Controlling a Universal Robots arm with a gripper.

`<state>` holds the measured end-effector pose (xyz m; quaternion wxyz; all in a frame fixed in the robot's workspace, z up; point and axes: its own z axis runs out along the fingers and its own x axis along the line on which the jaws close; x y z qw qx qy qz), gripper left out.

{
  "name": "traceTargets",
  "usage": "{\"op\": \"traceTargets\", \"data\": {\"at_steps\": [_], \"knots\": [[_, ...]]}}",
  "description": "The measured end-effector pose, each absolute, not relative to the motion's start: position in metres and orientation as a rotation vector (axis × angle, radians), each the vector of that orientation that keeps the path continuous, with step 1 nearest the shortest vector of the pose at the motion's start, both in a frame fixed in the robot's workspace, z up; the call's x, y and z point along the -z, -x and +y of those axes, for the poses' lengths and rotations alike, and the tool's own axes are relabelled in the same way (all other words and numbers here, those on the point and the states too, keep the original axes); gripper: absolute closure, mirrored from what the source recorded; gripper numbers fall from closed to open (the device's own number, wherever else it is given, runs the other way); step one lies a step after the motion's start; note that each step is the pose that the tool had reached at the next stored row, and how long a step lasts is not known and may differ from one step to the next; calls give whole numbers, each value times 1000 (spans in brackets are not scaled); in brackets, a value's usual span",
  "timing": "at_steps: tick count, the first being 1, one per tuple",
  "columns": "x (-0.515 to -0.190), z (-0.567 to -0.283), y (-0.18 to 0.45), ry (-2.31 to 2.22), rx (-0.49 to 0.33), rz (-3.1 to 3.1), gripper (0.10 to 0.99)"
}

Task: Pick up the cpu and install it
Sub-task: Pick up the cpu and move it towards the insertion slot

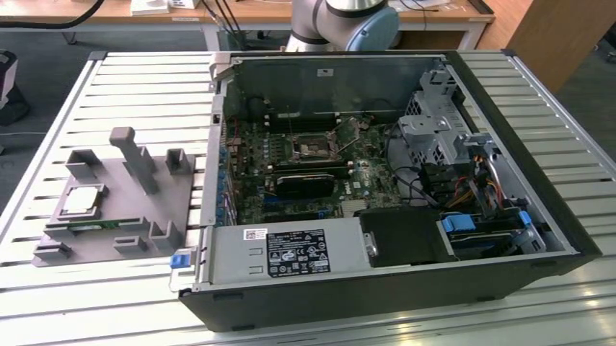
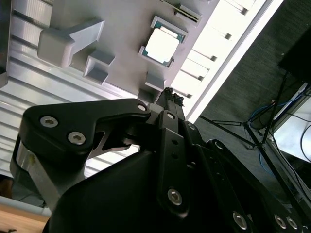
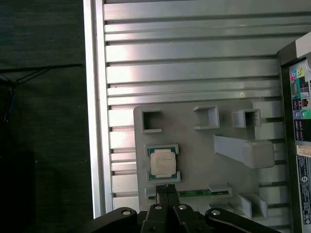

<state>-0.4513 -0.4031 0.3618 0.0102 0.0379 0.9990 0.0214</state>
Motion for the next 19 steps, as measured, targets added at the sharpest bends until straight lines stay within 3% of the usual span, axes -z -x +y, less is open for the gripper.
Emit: {"op": "traceTargets", "data": {"at_steps": [19], "knots": [[-348, -403, 451, -119, -67, 3124, 980]]}}
